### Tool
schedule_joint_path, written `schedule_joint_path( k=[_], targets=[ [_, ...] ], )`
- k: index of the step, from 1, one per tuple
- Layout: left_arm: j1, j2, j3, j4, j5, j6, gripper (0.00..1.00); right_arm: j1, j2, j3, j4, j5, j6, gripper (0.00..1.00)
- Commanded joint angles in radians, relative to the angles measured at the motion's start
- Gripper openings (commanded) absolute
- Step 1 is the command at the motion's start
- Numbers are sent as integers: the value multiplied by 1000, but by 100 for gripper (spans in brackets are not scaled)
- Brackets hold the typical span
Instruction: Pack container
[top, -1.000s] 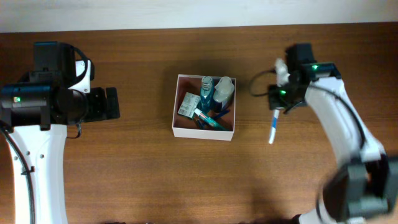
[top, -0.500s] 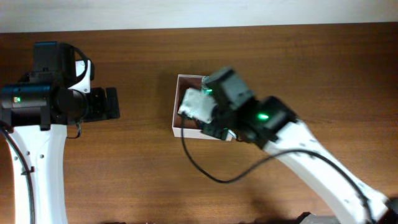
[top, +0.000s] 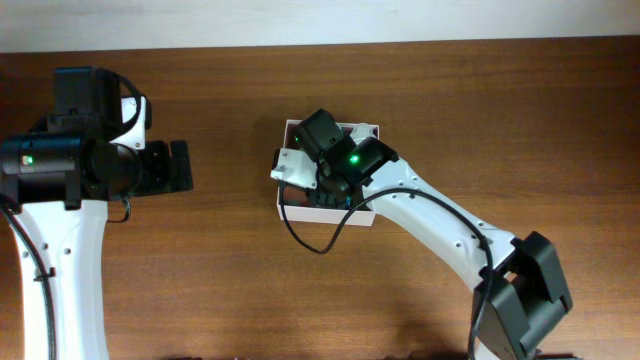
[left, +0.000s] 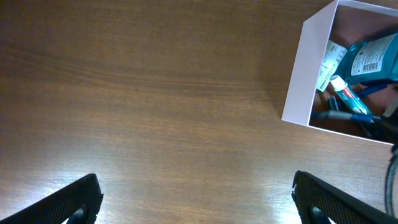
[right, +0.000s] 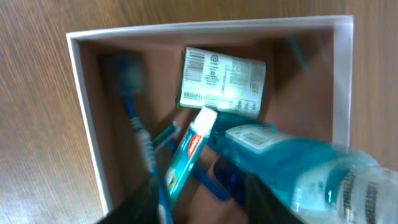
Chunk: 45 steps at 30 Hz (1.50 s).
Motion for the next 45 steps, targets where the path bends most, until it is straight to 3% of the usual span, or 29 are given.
schedule_joint_path(
  k=[1,5,8,9,17,23,30,35,40,45],
  targets=[
    [4,-13,10,0,-7,8,100,2,-102,80,-53,42,203,41],
    [4,-13,10,0,-7,8,99,-1,-218,180,-229,42,414,42],
    [4,-13,10,0,-7,8,99,-1,-306,235,-344,42,494,45],
    [4,-13,10,0,-7,8,99,0,-340,245,-370,42,510,100],
    [4,-13,10,0,-7,8,99,0,-584,251,-415,-8,669,99],
    [4,-13,10,0,-7,8,99,0,-664,251,-474,-55,671,99],
    [4,-13,10,0,-7,8,99,-2,-753,251,-525,258,723,99],
    [4,-13,10,0,-7,8,99,-4,-844,251,-520,371,690,99],
    [4,-13,10,0,-7,8,99,-177,-952,193,-452,186,561,99],
    [4,-13,10,0,-7,8,99,-408,-1104,-33,-341,45,511,99]
  ],
)
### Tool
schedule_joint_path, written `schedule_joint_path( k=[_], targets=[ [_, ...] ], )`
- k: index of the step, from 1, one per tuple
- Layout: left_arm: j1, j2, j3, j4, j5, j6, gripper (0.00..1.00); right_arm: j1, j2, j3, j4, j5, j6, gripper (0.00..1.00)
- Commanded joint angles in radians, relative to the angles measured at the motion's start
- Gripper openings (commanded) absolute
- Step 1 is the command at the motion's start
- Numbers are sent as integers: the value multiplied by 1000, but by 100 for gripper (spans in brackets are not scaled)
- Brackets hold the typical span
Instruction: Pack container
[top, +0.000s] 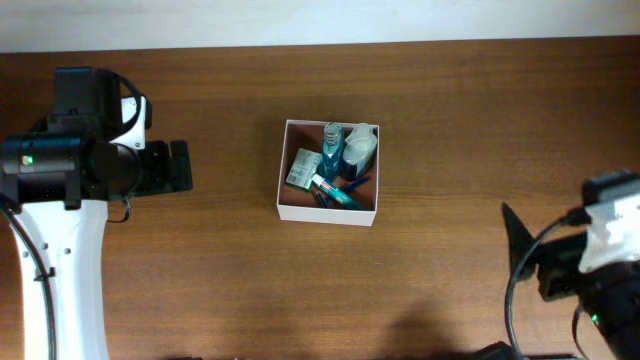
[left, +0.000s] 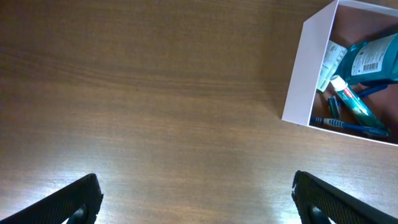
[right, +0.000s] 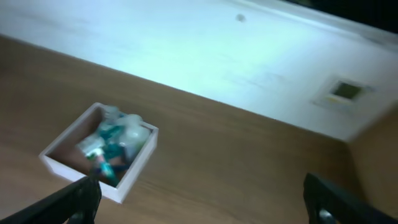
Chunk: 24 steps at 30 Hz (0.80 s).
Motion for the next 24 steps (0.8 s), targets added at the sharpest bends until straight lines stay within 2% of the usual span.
schedule_joint_path(
  k=[1,13,18,24],
  targets=[
    [4,-13,10,-1,-7,8,99,-130,-86,-179,61,-117,-52,99],
    [4,-13,10,-1,-7,8,99,-367,-493,-990,424,-374,-51,99],
    [4,-13,10,-1,-7,8,99,-416,-631,-1191,471,-436,-51,99],
    [4,-13,10,-1,-7,8,99,-422,-743,-1328,493,-451,-51,99]
  ],
)
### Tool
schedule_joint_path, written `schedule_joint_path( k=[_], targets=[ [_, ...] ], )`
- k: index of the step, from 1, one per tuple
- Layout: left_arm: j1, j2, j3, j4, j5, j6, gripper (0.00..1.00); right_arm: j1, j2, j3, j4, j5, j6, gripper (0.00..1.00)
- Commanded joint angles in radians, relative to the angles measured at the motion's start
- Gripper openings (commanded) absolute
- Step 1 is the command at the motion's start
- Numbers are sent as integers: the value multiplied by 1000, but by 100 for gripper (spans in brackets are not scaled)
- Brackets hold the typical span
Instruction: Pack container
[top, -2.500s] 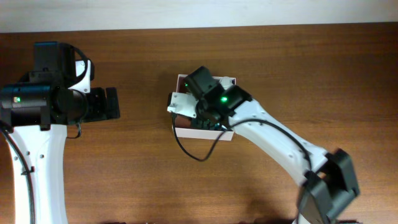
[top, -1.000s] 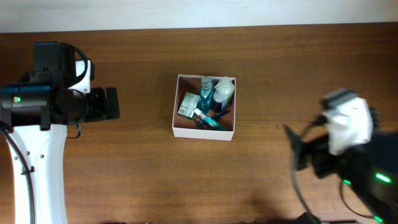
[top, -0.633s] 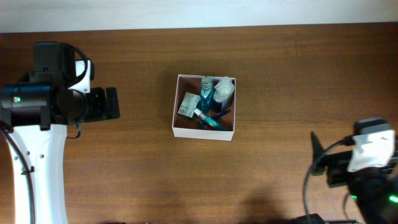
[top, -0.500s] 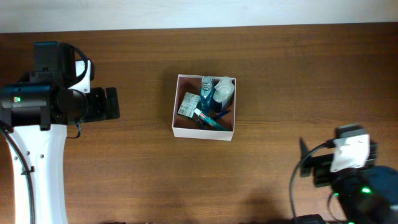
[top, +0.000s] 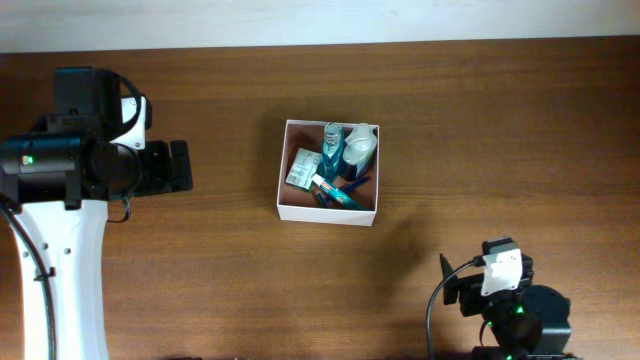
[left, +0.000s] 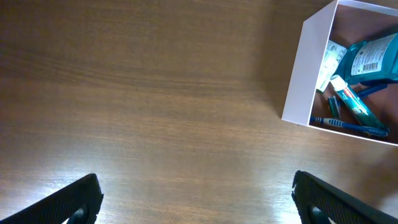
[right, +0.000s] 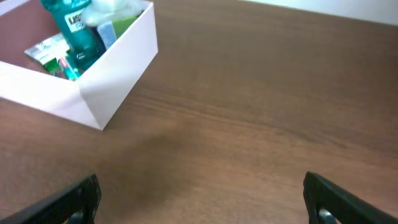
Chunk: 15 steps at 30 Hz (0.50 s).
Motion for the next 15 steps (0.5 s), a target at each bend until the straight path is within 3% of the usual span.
schedule_joint_path(
  k=[1,5,15],
  targets=[
    [4,-13,10,-1,-6,8,99,-10,-51,-64,21,-48,-7,99],
    [4,-13,10,-1,-6,8,99,-10,-78,-156,51,-51,-7,99],
    [4,-13,10,-1,-6,8,99,-13,-81,-157,43,-39,-7,99]
  ],
)
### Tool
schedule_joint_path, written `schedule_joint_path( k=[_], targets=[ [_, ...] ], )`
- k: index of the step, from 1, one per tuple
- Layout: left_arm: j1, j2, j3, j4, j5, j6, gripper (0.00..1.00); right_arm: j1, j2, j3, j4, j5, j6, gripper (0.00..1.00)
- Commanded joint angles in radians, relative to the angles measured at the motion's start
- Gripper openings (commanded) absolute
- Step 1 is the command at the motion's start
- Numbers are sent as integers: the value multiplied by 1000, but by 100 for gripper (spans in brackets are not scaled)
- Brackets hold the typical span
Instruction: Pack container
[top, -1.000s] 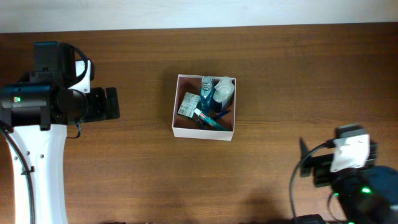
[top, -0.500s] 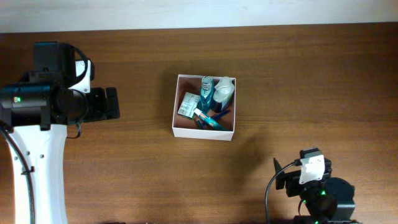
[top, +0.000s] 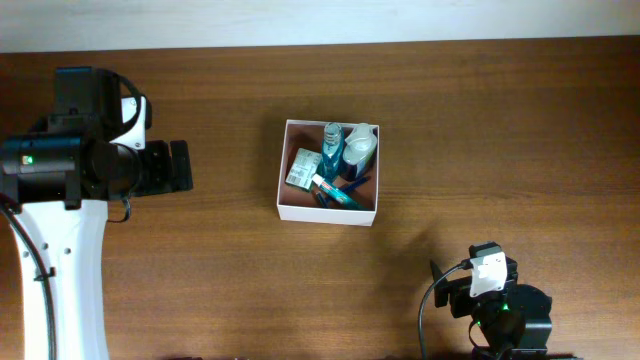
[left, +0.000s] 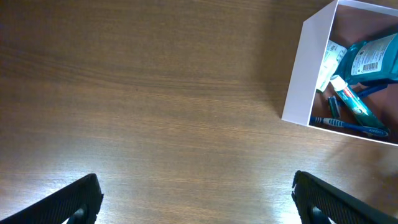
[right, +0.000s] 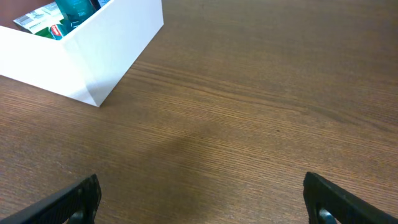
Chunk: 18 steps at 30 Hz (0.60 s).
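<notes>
A white open box (top: 284, 205) stands mid-table holding a teal mouthwash bottle (top: 332, 148), a toothpaste tube (top: 335, 190), a green-white packet (top: 301, 168), a blue toothbrush (left: 348, 124) and a white-green item (top: 361, 144). My left gripper (left: 196, 202) is open over bare wood left of the box (left: 297, 74). My right gripper (right: 200, 199) is open and empty low at the near right, the box (right: 106, 53) ahead to its left.
The brown wooden table (top: 480, 130) runs to a pale wall strip (top: 300, 20) along the far edge. The right arm (top: 495, 305) is folded at the near right edge; the left arm (top: 60, 200) stands at the far left.
My right gripper has dropped slightly lower and closer to the near table edge; the box sits higher in its view. The left arm and box contents are unchanged.
First my right gripper was down in the box among the mouthwash bottle, toothpaste and toothbrush. Then it was away at the right, open and empty, with the items left in the box. Since then it has settled low at the near right edge. The left arm stayed still.
</notes>
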Motion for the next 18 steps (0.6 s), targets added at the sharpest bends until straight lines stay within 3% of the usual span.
schedule_joint_path(
  k=[1,18],
  targets=[
    [4,-13,10,-1,-6,8,99,-11,-12,-5,0,-13,-7,99],
    [4,-12,10,-1,-7,8,100,-11,-12,-5,0,-13,-7,99]
  ],
)
